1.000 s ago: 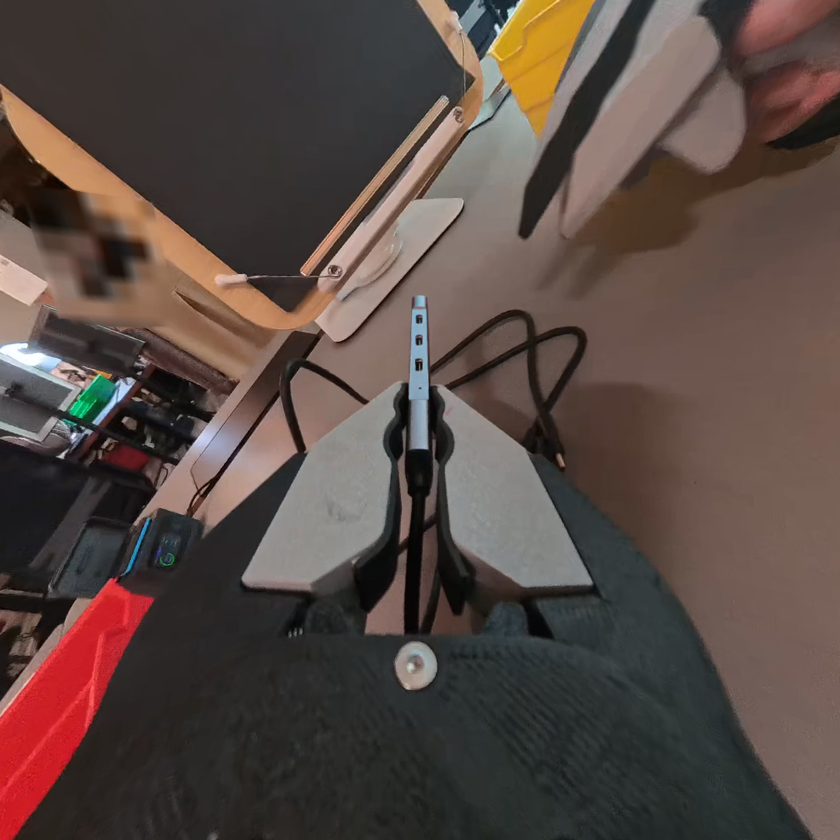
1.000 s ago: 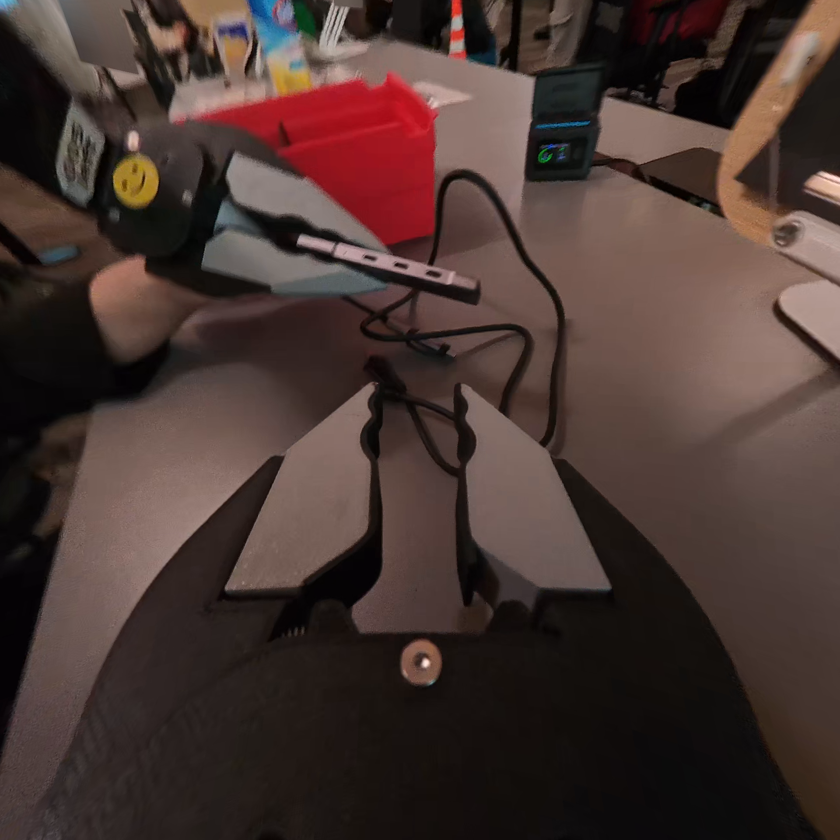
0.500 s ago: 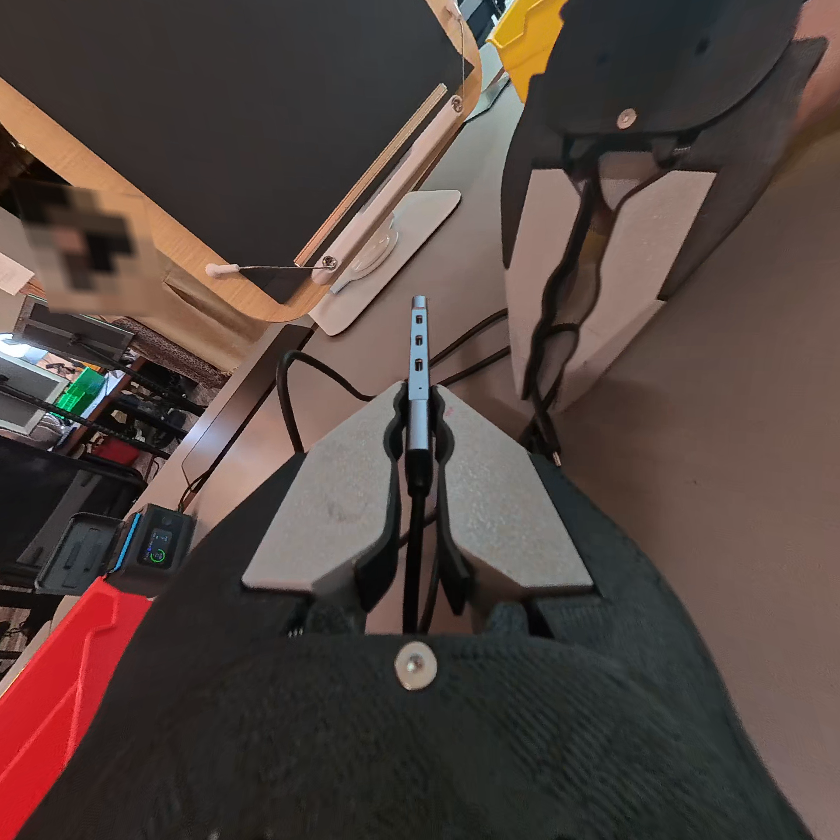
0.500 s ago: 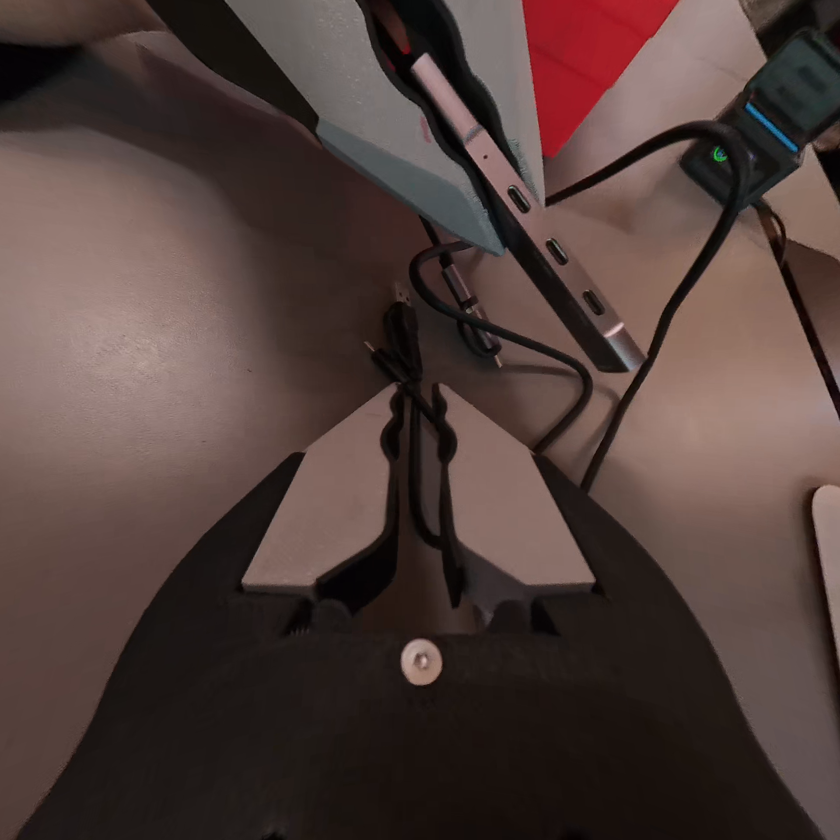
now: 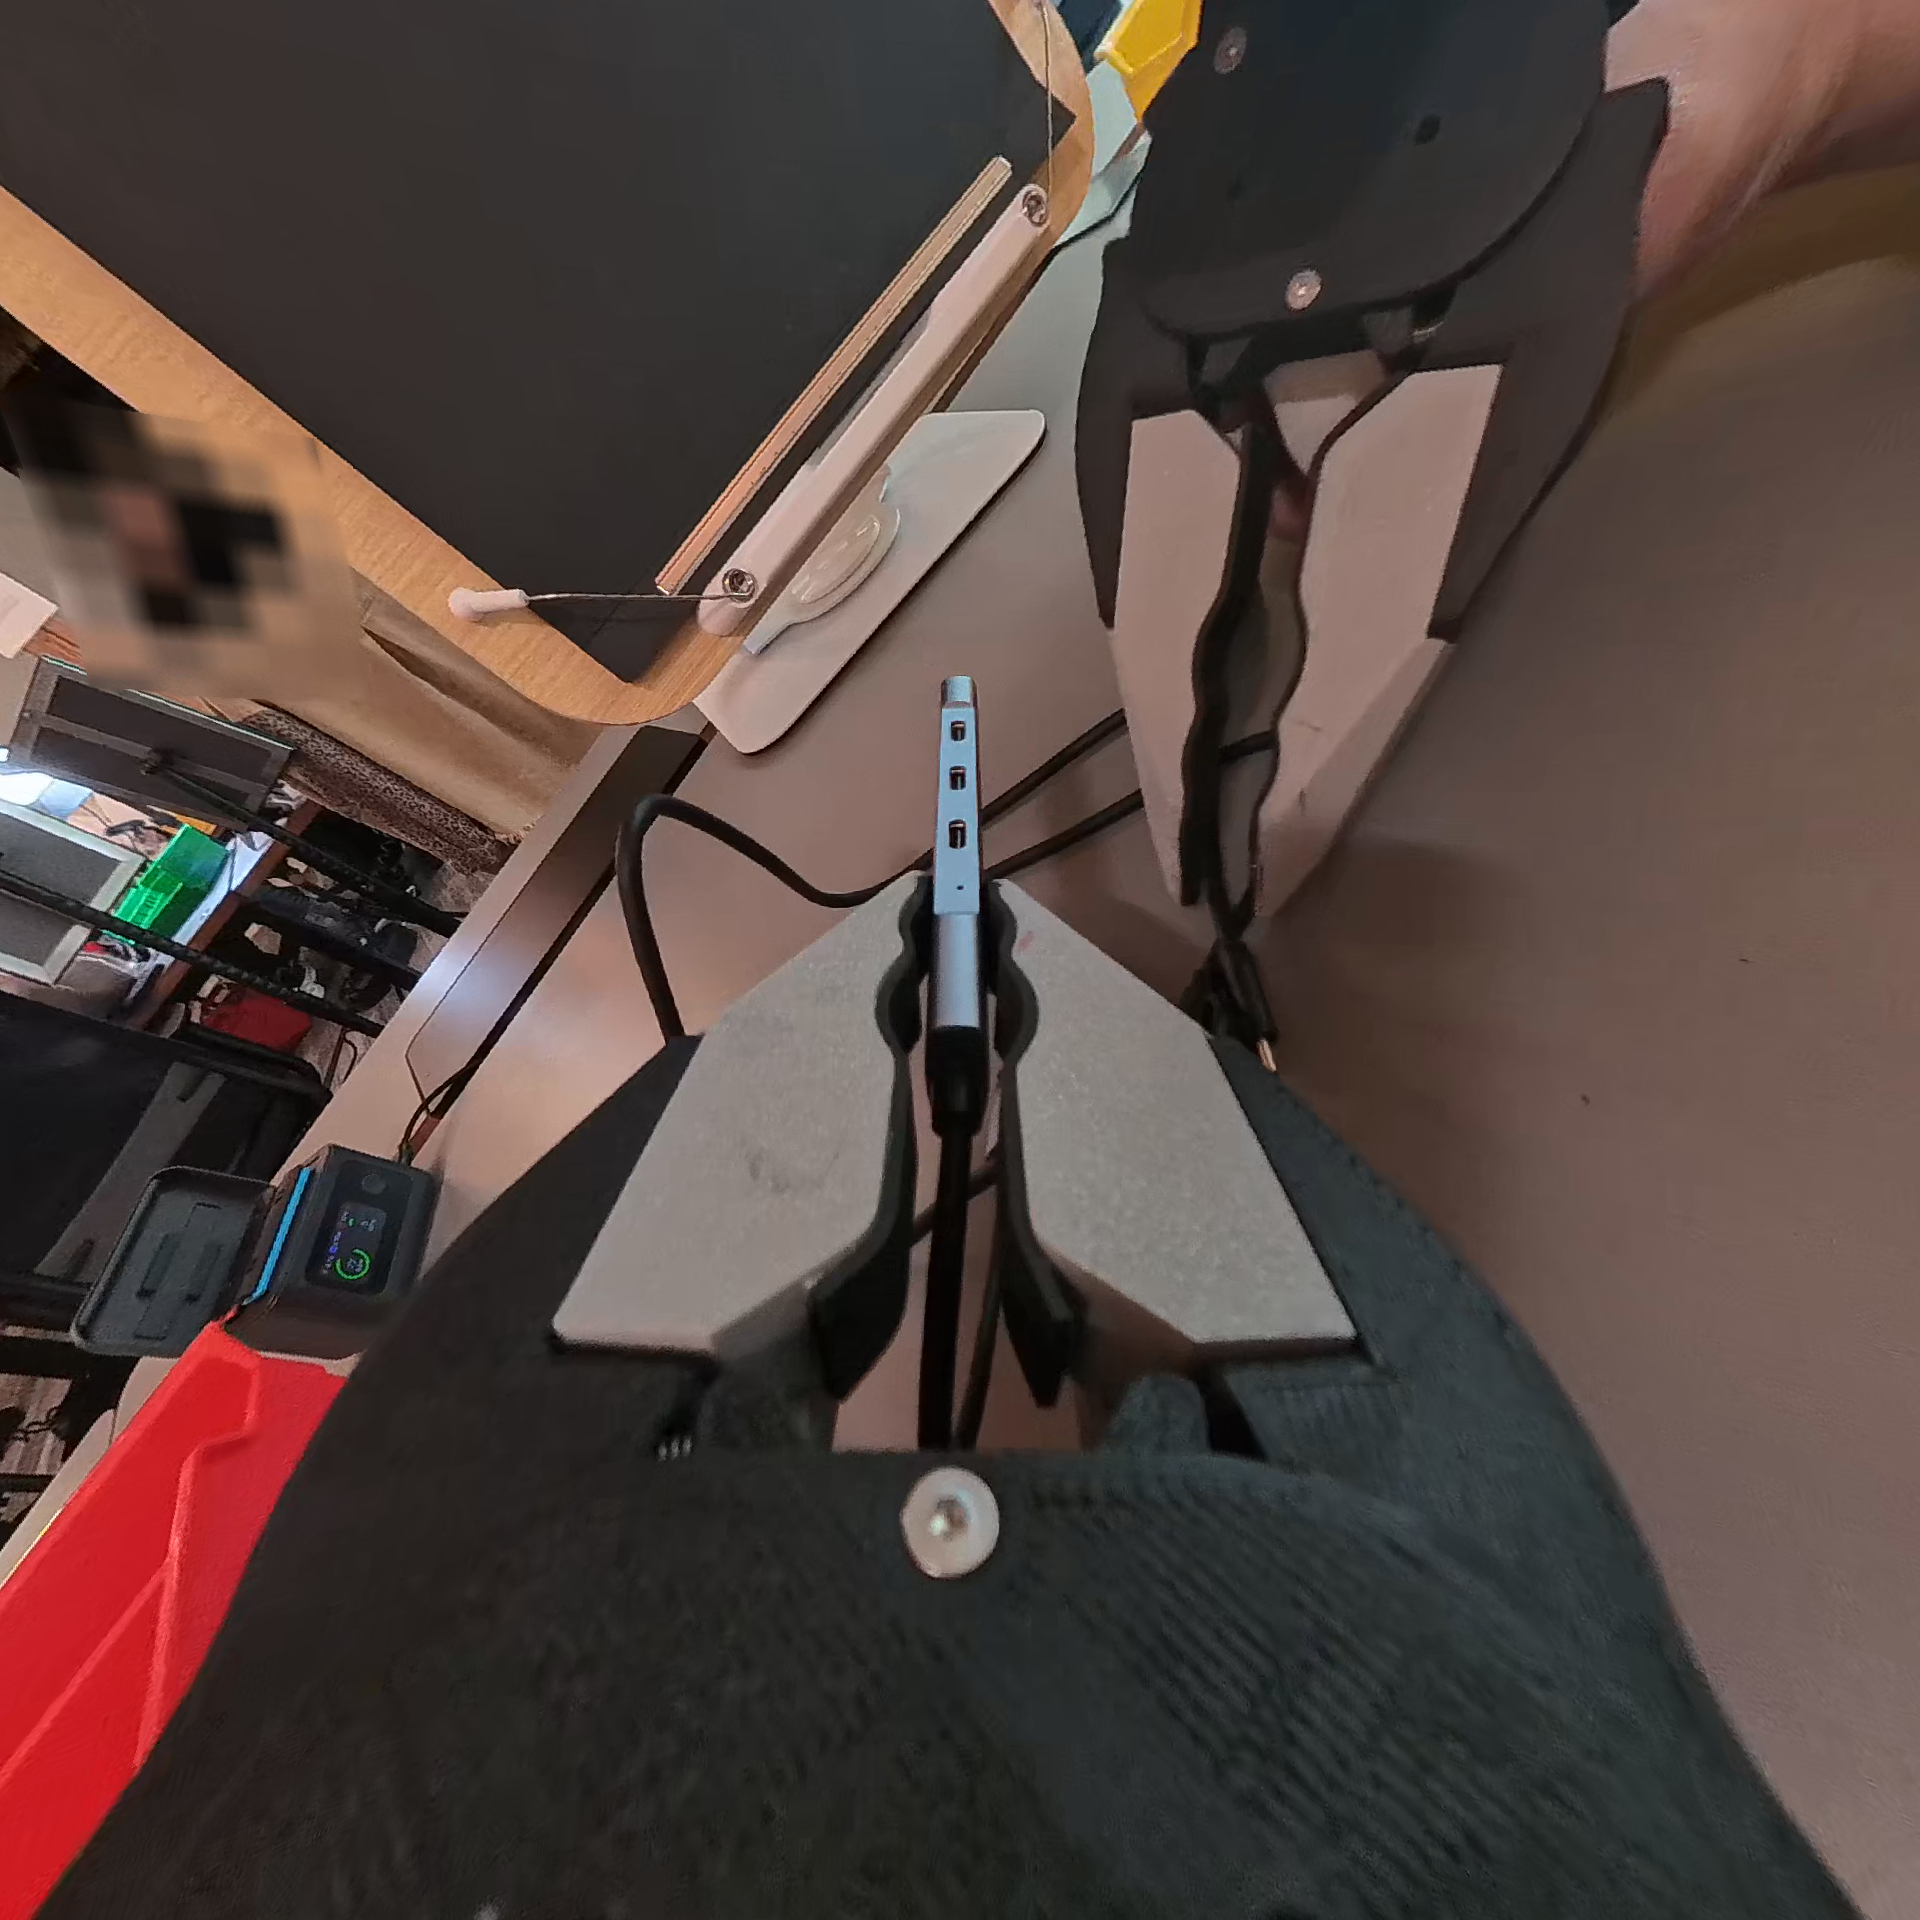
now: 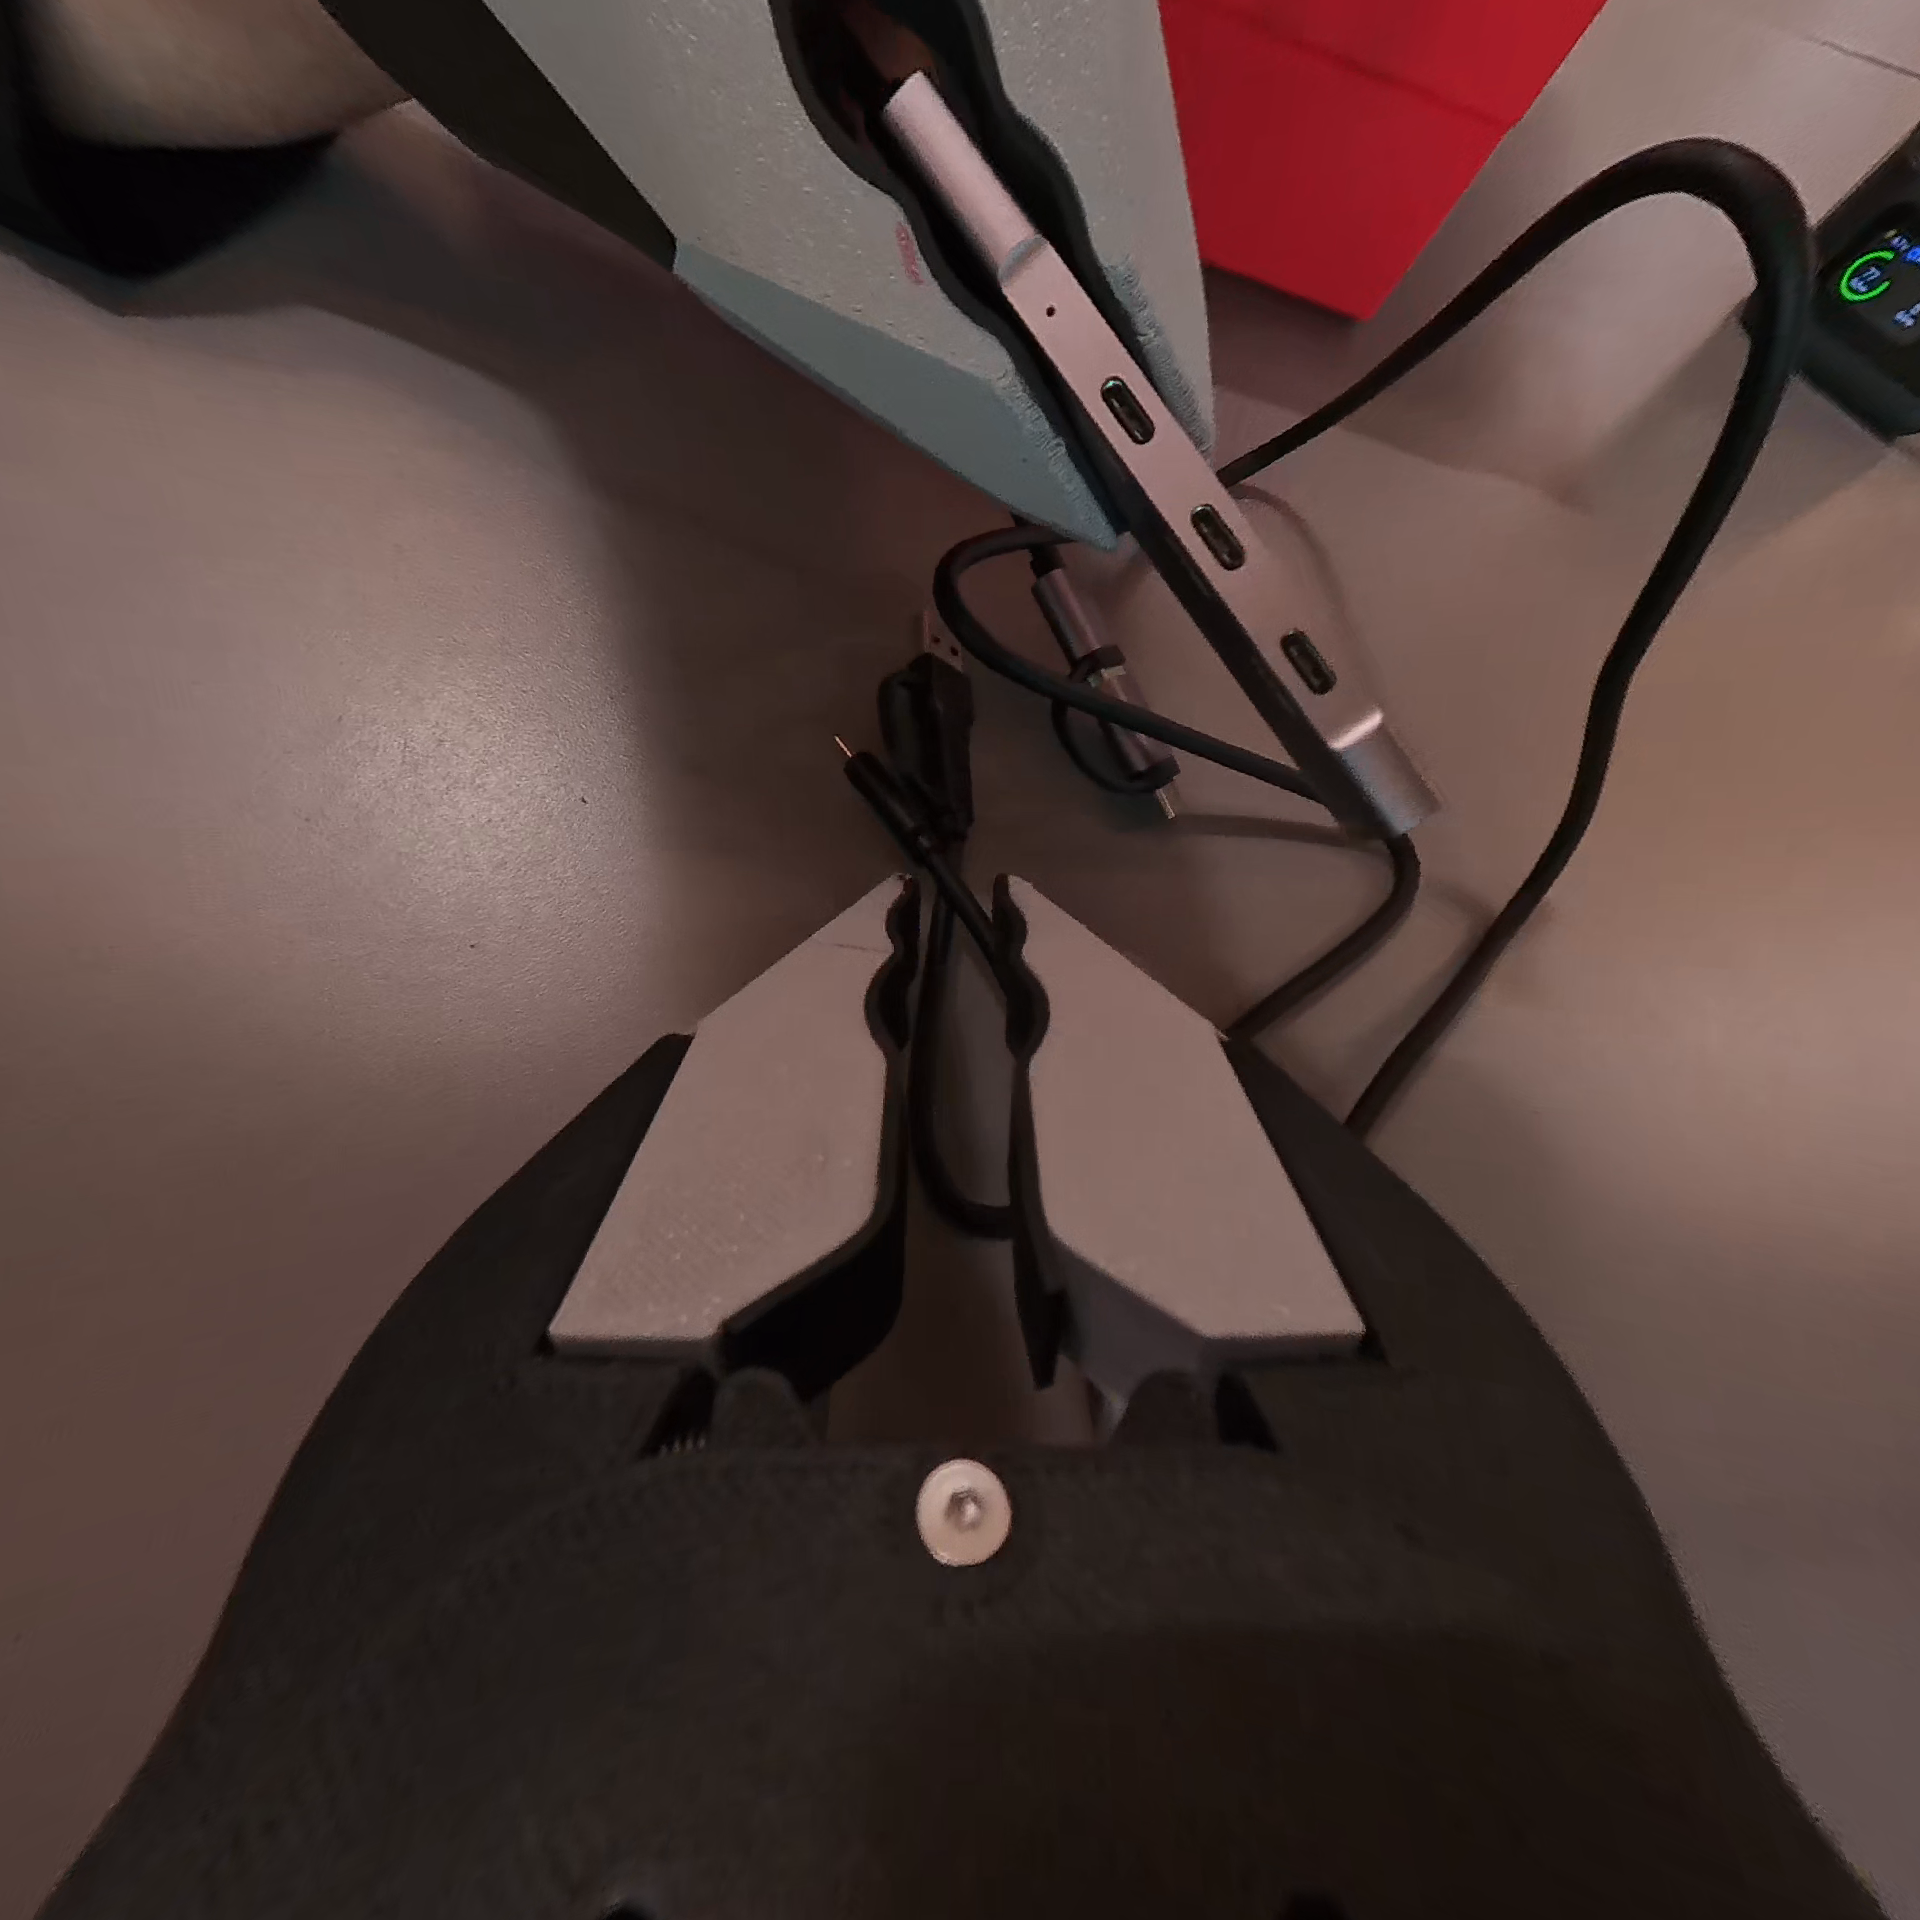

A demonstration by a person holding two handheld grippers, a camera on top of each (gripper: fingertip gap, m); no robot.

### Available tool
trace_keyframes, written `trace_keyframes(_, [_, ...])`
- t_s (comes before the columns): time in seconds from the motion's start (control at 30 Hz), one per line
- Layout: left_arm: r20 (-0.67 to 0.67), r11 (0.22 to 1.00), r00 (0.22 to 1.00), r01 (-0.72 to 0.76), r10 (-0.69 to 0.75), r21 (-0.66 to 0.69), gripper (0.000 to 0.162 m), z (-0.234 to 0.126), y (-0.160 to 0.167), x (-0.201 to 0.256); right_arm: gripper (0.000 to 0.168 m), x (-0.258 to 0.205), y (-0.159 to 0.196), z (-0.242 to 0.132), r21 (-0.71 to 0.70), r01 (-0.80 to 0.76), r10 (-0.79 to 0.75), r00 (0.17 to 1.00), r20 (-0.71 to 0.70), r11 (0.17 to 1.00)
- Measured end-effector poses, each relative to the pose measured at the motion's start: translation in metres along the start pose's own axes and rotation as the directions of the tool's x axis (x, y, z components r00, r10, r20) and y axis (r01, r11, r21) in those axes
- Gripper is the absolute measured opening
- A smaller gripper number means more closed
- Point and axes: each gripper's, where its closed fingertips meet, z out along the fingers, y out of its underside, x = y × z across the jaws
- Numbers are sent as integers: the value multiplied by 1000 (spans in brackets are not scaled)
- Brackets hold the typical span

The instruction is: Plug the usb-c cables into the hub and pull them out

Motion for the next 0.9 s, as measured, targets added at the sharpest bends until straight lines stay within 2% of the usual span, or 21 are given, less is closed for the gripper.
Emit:
trace_keyframes(0.1, [-5, 1000, 1000, -5, 5, 1, 6, 0, 0, 2, 5, -1, -3, 1, 16, -5, 4, 1000, 21, 1000])
trace_keyframes(0.33, [-13, 1000, 1000, 5, -5, 0, 6, 1, 1, 3, 7, -3, -1, 6, -12, -34, 35, 996, 77, 999])
trace_keyframes(0.63, [-13, 999, 1000, -13, 12, -33, 7, 3, 8, 3, 2, -7, -18, -10, 97, -108, 98, 990, 99, 989])
trace_keyframes(0.73, [-6, 996, 999, -49, 49, -72, 7, 5, 14, 3, 1, 1, -19, -21, 71, -102, 102, 995, 8, 992])
trace_keyframes(0.9, [-34, 990, 996, -81, 78, -112, 6, 8, 21, 11, 0, 27, -33, -53, 28, -56, 61, 962, -265, 998])
